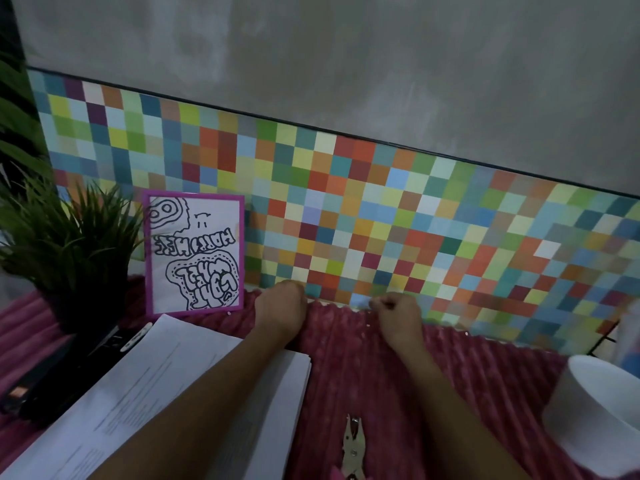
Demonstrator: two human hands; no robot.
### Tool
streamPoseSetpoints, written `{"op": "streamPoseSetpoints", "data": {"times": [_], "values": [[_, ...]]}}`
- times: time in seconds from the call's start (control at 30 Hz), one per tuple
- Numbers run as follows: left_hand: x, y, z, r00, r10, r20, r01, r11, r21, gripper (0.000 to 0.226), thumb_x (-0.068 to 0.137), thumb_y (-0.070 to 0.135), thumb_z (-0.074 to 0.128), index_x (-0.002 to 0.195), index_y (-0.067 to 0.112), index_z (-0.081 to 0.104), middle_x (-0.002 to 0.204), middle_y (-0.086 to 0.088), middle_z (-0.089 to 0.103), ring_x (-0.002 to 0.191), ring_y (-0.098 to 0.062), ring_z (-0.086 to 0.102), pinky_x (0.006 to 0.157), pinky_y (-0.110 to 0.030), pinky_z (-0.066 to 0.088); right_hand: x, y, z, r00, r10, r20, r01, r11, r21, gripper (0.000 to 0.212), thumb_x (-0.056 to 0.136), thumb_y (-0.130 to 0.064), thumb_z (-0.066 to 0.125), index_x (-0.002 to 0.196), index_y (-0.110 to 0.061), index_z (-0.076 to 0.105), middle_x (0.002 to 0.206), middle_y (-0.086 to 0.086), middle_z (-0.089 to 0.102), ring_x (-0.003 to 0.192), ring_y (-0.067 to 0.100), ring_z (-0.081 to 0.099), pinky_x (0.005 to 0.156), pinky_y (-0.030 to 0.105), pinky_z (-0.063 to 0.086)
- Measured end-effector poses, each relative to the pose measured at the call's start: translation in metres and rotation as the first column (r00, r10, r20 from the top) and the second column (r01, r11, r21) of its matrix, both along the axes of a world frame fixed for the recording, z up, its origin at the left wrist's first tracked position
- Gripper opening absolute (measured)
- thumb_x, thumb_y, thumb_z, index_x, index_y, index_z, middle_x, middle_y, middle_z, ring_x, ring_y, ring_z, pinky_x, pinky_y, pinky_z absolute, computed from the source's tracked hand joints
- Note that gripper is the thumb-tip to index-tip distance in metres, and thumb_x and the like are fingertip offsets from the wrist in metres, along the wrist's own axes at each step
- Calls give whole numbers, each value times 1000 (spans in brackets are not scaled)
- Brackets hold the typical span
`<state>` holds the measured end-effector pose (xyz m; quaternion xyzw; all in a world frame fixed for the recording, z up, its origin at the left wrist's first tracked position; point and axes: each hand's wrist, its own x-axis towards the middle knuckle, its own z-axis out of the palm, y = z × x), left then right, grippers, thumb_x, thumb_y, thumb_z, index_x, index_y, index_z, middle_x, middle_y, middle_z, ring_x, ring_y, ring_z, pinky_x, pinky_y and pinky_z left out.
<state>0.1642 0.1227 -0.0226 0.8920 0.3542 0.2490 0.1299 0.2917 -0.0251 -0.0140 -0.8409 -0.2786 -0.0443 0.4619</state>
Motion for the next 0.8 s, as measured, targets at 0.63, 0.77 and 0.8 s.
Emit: {"op": "streamPoseSetpoints", "data": {"times": [0.63, 0.77, 0.8], "values": [[-8, 11, 17, 999, -53, -6, 50, 968, -248, 27, 94, 6, 44, 97, 0, 70, 97, -17, 70, 94, -32, 65, 81, -40, 51, 2, -12, -28, 968, 137, 212, -93, 974, -206, 18, 92, -2, 51, 77, -5, 60, 88, 5, 58, 82, 19, 54, 72, 28, 41], [-12, 5, 23, 997, -82, 4, 81, 978, -192, 27, 95, 3, 43, 101, 1, 70, 99, -19, 69, 93, -32, 65, 79, -38, 50, 6, -16, -19, 997, 46, 63, -45, 999, -22, 19, 94, 1, 47, 83, 0, 62, 85, 4, 59, 80, 16, 54, 63, 16, 36], [-12, 5, 24, 995, -93, 20, 95, 979, -181, 27, 95, 1, 43, 98, 0, 69, 96, -18, 69, 91, -32, 66, 76, -36, 50, 6, -18, -16, 998, 54, 33, -54, 999, -8, 19, 94, 0, 47, 83, -2, 62, 85, 4, 61, 79, 15, 54, 63, 16, 37]]}}
